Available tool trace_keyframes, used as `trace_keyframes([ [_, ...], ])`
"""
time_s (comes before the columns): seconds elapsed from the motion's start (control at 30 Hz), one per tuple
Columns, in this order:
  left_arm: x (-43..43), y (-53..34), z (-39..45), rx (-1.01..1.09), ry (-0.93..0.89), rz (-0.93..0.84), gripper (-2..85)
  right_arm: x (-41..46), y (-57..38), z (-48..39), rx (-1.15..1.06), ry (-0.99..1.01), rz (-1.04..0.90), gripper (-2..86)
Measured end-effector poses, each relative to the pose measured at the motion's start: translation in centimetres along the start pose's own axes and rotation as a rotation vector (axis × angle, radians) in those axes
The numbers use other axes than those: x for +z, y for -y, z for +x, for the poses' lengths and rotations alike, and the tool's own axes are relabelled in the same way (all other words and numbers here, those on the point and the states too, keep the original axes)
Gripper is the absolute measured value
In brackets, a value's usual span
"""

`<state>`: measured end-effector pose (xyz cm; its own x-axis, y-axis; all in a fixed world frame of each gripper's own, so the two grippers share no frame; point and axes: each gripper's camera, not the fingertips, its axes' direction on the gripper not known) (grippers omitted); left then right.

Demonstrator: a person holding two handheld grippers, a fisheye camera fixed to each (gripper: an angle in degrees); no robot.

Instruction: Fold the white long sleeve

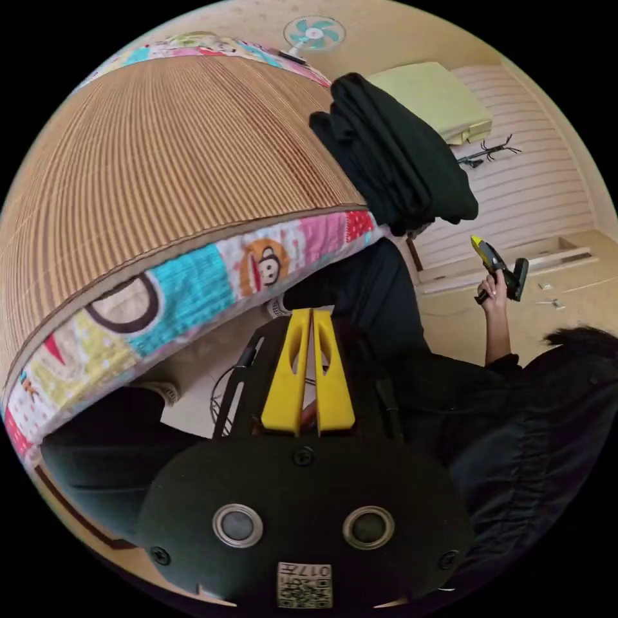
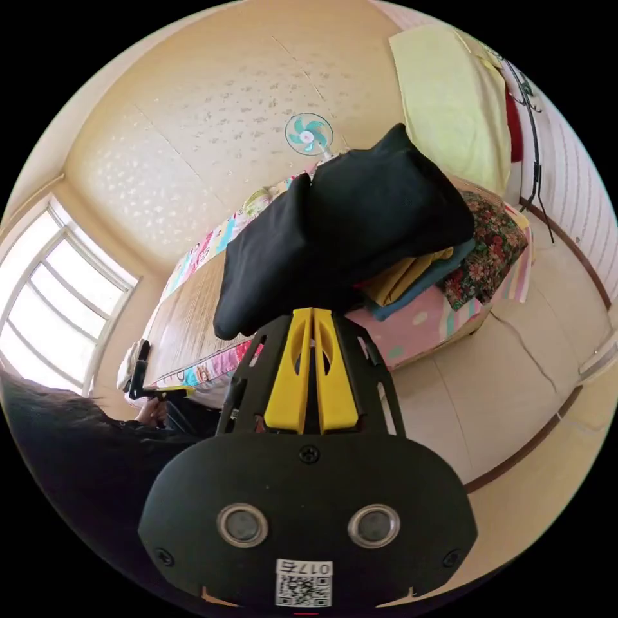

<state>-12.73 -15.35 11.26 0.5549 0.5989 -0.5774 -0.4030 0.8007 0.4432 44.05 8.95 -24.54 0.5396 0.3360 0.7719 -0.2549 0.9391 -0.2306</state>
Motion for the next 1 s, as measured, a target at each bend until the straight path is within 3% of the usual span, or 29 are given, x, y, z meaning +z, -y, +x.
trace_keyframes([
  [0.17, -13.1, -4.8, -7.3, -0.272, 0.384, 0.417, 0.3, 1.8, 2.3, -10.9, -0.234, -0.028, 0.240, 0.3],
  [0.3, -22.7, -8.6, -12.2, -0.427, 0.559, 0.733, 4.4, 2.7, 3.4, -16.3, -0.268, 0.237, 0.368, 0.4],
  [0.43, -29.4, -7.5, -17.9, -0.534, 0.666, 0.847, 11.7, 3.8, 2.5, -21.1, -0.340, 0.299, 0.318, 0.4],
  [0.53, -32.7, -3.6, -24.3, -0.637, 0.756, 0.793, 12.4, 3.3, 1.0, -23.1, -0.378, 0.269, 0.273, 0.4],
  [0.6, -31.5, -0.2, -31.7, -0.790, 0.662, 0.609, 12.1, 2.6, 0.0, -23.6, -0.366, 0.240, 0.263, 0.4],
  [0.67, -28.7, -0.3, -35.0, -0.923, 0.528, 0.621, 11.0, 1.9, -1.1, -23.6, -0.352, 0.229, 0.266, 0.4],
  [0.73, -27.1, -1.3, -32.8, -0.933, 0.490, 0.798, 7.6, 1.1, -2.6, -23.7, -0.373, 0.228, 0.289, 0.4],
  [0.8, -23.6, -2.3, -29.1, -0.836, 0.285, 0.901, 3.6, 0.8, -3.7, -24.1, -0.433, 0.195, 0.322, 0.4],
  [0.93, -15.0, -4.5, -19.8, -0.638, 0.189, 0.741, 2.5, 2.5, -4.4, -25.6, -0.516, 0.090, 0.302, 0.5],
  [1.0, -8.5, -8.2, -12.3, -0.517, 0.045, 0.710, 2.8, 3.9, -4.2, -26.5, -0.557, 0.093, 0.259, 0.5],
])
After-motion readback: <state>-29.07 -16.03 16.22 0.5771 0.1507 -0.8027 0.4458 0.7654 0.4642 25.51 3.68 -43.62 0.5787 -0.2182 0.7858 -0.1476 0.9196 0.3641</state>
